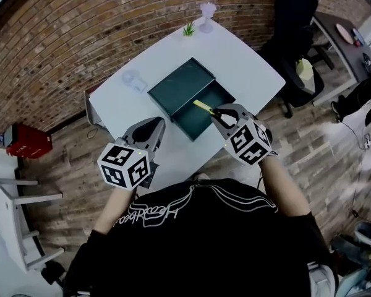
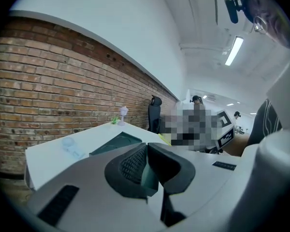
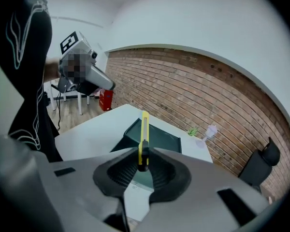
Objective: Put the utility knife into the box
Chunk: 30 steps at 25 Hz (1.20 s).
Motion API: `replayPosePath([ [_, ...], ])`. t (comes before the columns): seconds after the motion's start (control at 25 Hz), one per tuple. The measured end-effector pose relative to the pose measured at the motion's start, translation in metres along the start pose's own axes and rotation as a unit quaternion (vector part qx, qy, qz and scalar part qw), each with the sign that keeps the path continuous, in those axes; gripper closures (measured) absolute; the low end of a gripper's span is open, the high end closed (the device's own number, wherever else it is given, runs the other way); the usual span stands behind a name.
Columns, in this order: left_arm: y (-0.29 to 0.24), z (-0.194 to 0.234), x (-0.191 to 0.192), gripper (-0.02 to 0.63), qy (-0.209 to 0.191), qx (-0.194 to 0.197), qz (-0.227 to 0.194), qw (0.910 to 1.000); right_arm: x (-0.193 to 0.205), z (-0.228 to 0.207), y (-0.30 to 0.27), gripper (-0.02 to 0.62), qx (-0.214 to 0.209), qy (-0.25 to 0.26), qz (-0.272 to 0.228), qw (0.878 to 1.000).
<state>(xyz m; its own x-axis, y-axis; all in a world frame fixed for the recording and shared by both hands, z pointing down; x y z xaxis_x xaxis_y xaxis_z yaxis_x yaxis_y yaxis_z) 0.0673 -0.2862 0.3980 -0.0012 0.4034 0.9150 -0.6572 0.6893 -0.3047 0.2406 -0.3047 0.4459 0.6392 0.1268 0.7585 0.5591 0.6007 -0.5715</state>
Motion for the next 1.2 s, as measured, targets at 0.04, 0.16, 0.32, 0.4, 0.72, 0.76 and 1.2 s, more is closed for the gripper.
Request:
replayPosePath([
  [0.04, 0.0, 0.003, 0.0, 0.571, 0.002, -0.008, -0.002, 1.0, 0.002, -0.001, -0.007, 0.528, -0.009, 0.008, 0.002, 1.0],
  [0.16, 0.0, 0.009, 0.001, 0.571, 0.011, -0.03, -0.01, 0.9994, 0.011, -0.003, -0.027, 0.528, -0.032, 0.031, 0.013, 0.999],
  [0.32, 0.001, 0.013, 0.009, 0.571, 0.021, -0.057, -0.013, 0.9981, 0.029, -0.005, -0.054, 0.528, -0.064, 0.074, 0.033, 0.995],
  [0.4, 0.003, 0.015, 0.013, 0.571, 0.024, -0.07, -0.013, 0.9972, 0.037, -0.004, -0.065, 0.528, -0.08, 0.091, 0.04, 0.992],
  [0.72, 0.016, 0.031, 0.028, 0.571, 0.056, -0.126, -0.023, 0.9902, 0.069, 0.01, -0.112, 0.528, -0.168, 0.152, 0.095, 0.969],
  [0.76, 0.017, 0.033, 0.031, 0.571, 0.061, -0.132, -0.023, 0.9891, 0.071, 0.011, -0.117, 0.528, -0.177, 0.155, 0.1, 0.967],
  [1.2, 0.03, 0.051, 0.051, 0.571, 0.092, -0.181, -0.026, 0.9789, 0.095, 0.019, -0.158, 0.526, -0.232, 0.193, 0.165, 0.939],
])
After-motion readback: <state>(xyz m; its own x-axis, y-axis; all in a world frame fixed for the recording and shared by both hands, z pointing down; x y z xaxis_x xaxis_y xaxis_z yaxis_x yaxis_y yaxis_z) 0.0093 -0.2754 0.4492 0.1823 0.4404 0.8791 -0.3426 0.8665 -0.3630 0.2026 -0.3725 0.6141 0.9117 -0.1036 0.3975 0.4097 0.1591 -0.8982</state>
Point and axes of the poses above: the fingertips, and each gripper's own axes: y backward along the fingers, z to its left, x out of its underside, the point moved 3 cm from there along y, backward along the fingers, and after that the axes turned 5 degrees about -z, right-handed, at the moved point
